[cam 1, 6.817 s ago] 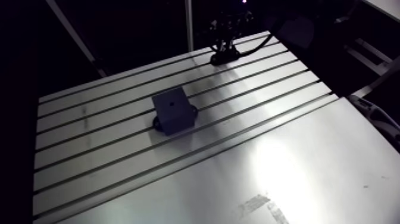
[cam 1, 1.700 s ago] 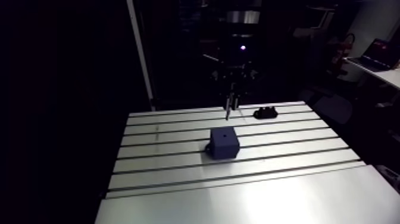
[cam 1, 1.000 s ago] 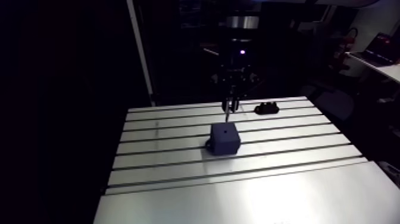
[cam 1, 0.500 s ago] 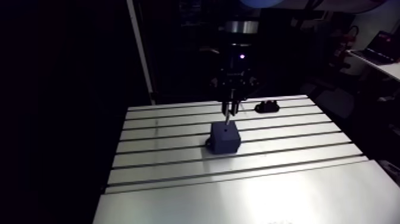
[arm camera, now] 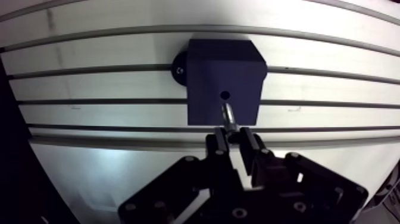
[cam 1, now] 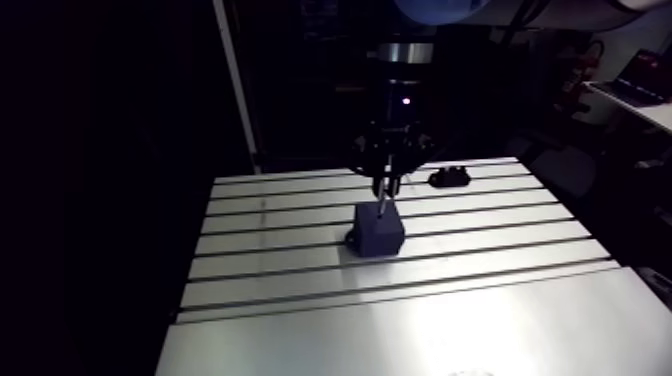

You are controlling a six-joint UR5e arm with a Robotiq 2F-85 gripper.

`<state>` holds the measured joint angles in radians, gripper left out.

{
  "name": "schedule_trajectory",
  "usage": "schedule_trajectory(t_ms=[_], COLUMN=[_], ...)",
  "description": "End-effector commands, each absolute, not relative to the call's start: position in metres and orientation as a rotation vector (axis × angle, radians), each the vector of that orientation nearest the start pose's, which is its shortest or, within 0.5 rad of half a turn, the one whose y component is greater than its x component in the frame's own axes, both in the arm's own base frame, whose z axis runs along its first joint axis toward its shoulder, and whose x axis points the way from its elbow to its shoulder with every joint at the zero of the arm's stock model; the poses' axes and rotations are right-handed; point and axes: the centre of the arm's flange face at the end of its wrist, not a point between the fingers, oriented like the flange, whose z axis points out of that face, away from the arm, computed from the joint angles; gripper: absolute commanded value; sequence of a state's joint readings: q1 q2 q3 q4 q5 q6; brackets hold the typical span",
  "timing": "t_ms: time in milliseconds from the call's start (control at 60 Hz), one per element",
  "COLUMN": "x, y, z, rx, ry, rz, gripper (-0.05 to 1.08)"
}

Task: Pick up the M10 bolt and insert it into the hole until fully seated.

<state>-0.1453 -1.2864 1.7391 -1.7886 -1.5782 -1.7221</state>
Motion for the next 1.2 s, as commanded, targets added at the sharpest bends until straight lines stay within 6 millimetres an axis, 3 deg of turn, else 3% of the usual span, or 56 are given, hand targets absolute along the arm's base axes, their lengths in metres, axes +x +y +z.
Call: schedule_trajectory(t_ms=[17,1200], x=[-0.5591,-0.5621], y=[-0.0519,-0.0514], z=[0.274,0.2682], rx=[-0.009,-0.015], ry=[2.909,2.92], rz=[-0.04,-0.037], gripper=[1.08,1.08])
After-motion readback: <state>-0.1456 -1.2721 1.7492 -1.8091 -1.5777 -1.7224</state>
